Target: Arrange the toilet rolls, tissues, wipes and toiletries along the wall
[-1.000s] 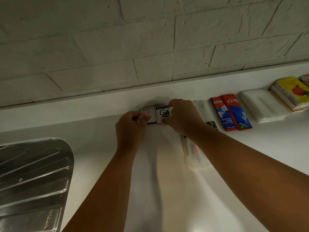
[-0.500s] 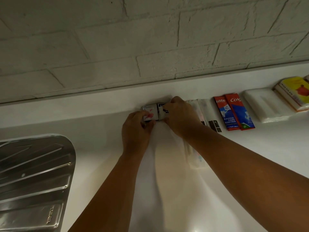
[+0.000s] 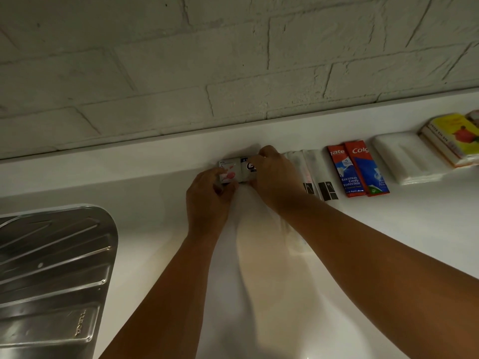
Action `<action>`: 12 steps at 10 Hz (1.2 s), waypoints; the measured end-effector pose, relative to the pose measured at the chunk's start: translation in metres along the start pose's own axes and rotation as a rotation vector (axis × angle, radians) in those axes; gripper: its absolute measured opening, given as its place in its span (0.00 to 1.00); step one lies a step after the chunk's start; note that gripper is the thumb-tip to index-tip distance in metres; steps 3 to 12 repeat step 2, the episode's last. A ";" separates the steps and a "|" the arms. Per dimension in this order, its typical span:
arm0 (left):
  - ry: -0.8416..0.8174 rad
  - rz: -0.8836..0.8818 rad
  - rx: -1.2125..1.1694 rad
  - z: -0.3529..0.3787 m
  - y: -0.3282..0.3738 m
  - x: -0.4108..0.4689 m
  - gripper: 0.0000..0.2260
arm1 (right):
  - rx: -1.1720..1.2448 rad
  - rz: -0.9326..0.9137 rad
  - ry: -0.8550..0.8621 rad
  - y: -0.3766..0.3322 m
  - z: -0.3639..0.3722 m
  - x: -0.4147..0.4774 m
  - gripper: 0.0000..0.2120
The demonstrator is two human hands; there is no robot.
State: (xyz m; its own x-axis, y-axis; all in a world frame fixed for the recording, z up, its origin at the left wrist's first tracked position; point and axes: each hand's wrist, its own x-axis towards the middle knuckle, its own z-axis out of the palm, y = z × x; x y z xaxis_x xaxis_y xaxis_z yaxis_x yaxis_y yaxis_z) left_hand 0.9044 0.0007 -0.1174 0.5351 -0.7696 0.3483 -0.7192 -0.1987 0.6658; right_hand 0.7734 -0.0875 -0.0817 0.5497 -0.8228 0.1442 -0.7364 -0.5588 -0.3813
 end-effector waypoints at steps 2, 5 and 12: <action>0.118 -0.069 -0.060 -0.003 0.007 -0.008 0.12 | 0.089 -0.064 0.182 0.011 -0.013 -0.033 0.13; 0.118 -0.069 -0.060 -0.003 0.007 -0.008 0.12 | 0.089 -0.064 0.182 0.011 -0.013 -0.033 0.13; 0.118 -0.069 -0.060 -0.003 0.007 -0.008 0.12 | 0.089 -0.064 0.182 0.011 -0.013 -0.033 0.13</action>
